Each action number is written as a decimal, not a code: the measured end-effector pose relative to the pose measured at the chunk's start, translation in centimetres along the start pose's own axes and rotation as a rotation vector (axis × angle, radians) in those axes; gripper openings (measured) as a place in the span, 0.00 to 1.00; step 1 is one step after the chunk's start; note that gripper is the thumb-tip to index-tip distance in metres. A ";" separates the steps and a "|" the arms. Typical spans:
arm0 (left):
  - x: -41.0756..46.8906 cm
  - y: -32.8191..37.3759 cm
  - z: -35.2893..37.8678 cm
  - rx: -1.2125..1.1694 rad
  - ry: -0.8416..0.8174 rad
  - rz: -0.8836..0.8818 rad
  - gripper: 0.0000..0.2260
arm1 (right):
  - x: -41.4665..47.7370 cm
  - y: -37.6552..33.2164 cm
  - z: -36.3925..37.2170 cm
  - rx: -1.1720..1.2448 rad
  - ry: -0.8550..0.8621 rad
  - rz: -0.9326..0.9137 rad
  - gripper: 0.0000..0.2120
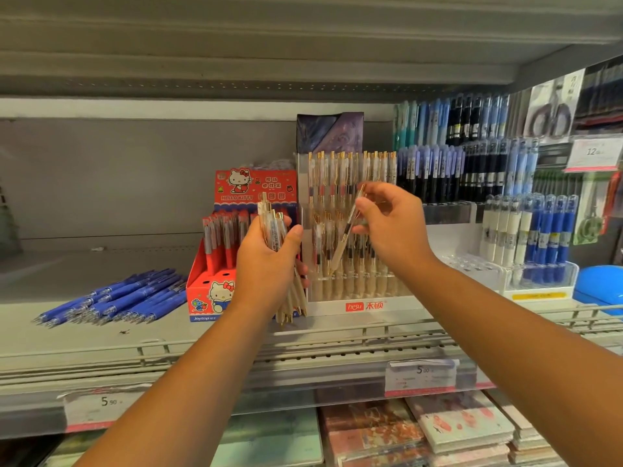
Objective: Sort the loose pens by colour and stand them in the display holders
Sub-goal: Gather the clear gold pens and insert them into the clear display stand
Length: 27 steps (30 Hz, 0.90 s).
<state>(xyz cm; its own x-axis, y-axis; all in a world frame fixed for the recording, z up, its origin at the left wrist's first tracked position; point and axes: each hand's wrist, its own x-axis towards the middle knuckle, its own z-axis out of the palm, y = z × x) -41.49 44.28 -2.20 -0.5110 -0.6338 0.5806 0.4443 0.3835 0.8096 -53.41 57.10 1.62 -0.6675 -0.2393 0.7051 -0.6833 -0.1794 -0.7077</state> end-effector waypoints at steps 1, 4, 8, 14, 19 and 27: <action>0.0 0.0 0.0 0.013 0.001 0.010 0.04 | -0.1 0.2 0.2 -0.021 0.002 -0.017 0.14; 0.0 0.1 0.1 0.045 -0.011 0.050 0.03 | -0.7 1.2 0.8 -0.057 -0.021 -0.045 0.15; 0.0 0.0 0.2 0.072 -0.015 0.064 0.04 | -1.6 2.1 1.6 -0.035 -0.096 -0.070 0.13; 0.2 -0.1 0.2 0.141 -0.013 0.073 0.11 | -1.7 2.6 1.9 -0.099 -0.174 -0.082 0.07; -0.4 0.4 0.2 0.026 -0.090 0.041 0.06 | -1.9 2.6 1.6 -0.174 -0.153 -0.125 0.08; -0.6 0.6 0.3 -0.019 -0.144 0.007 0.07 | -2.5 2.8 0.9 -0.215 -0.206 -0.140 0.15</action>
<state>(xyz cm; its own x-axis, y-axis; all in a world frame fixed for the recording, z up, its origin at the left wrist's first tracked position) -41.16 45.12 -2.03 -0.6079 -0.5274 0.5935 0.4611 0.3740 0.8047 -53.36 56.36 -2.16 -0.5037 -0.4185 0.7557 -0.8258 -0.0235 -0.5634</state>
